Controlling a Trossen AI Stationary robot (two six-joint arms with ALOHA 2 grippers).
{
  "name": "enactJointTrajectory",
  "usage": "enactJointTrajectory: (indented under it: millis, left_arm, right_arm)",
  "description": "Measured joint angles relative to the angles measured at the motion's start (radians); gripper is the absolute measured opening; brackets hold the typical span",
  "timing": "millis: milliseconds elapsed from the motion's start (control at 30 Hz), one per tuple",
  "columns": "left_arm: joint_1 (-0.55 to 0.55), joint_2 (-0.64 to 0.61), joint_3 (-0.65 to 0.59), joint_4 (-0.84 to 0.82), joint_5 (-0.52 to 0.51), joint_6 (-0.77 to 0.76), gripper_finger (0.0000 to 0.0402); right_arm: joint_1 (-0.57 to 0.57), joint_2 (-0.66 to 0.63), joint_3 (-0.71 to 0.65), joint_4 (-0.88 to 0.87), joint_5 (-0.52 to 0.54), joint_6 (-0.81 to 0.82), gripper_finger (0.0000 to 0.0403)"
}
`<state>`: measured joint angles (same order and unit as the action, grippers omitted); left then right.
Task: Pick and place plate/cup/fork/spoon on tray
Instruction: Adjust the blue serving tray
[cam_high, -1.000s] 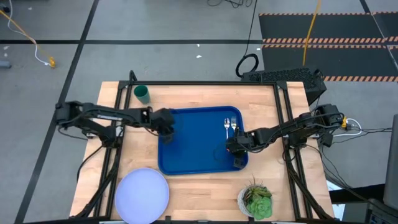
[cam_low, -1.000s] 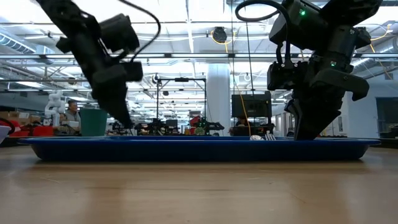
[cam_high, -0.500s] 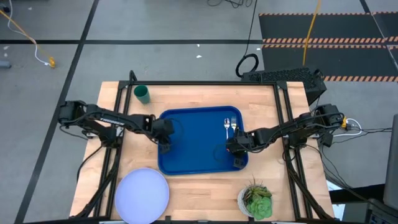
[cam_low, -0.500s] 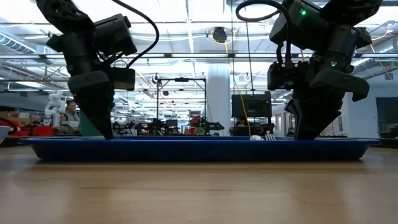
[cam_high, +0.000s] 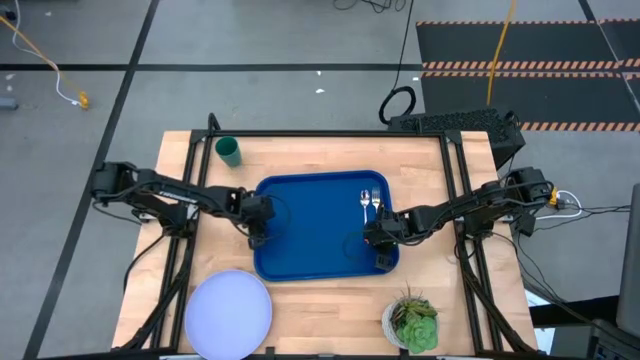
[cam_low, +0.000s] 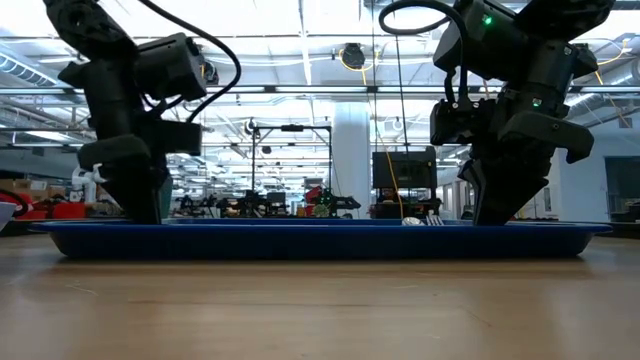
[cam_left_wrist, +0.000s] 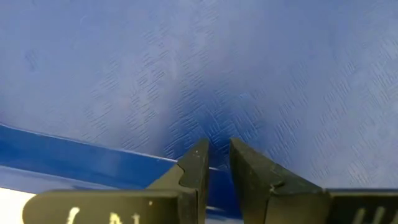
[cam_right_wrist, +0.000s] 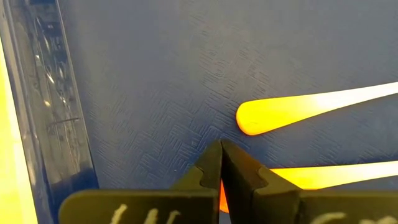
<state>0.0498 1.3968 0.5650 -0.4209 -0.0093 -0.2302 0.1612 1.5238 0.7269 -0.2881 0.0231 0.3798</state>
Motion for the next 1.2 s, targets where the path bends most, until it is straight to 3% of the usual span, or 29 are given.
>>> enactJointTrajectory:
  millis: [1200]
  left_arm:
    - [0.025, 0.003, -0.020, 0.000, -0.017, 0.123, 0.0067]
  right_arm:
    - [-0.001, 0.000, 0.000, -0.009, -0.020, 0.005, 0.0000]
